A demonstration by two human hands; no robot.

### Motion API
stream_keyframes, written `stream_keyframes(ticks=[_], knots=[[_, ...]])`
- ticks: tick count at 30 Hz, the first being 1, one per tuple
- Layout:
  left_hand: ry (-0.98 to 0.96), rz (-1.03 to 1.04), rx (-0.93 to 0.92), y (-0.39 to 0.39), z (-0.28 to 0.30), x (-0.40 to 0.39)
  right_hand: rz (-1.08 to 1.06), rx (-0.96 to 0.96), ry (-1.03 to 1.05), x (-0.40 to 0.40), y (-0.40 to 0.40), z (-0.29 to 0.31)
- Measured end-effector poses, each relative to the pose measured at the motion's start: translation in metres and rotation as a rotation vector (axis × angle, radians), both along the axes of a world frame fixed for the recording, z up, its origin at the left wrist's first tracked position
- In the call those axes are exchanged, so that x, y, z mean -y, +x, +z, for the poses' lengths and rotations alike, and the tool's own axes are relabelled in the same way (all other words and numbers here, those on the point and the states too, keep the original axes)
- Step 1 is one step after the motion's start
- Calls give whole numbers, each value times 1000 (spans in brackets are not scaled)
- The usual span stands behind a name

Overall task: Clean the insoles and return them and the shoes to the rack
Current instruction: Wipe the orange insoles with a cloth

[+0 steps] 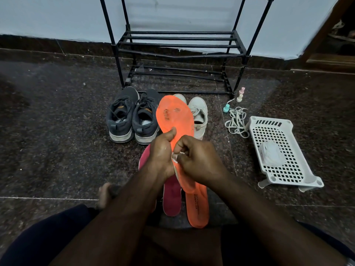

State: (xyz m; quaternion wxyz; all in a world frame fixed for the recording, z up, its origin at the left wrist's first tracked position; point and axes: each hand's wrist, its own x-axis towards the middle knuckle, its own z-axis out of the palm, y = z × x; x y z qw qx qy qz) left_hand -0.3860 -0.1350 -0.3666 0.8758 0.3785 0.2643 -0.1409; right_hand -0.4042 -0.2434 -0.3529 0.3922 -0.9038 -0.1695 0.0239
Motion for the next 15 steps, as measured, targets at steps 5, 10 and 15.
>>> stream_keyframes(ticks=[5,10,15], knots=[[-103,-70,24,0,3,-1,-6,-219,338,20,14,13],[-84,-91,81,-1,-2,-4,-190,-257,668,35,29,21],[-89,-119,108,0,-8,-6,-209,-158,524,41,36,15]])
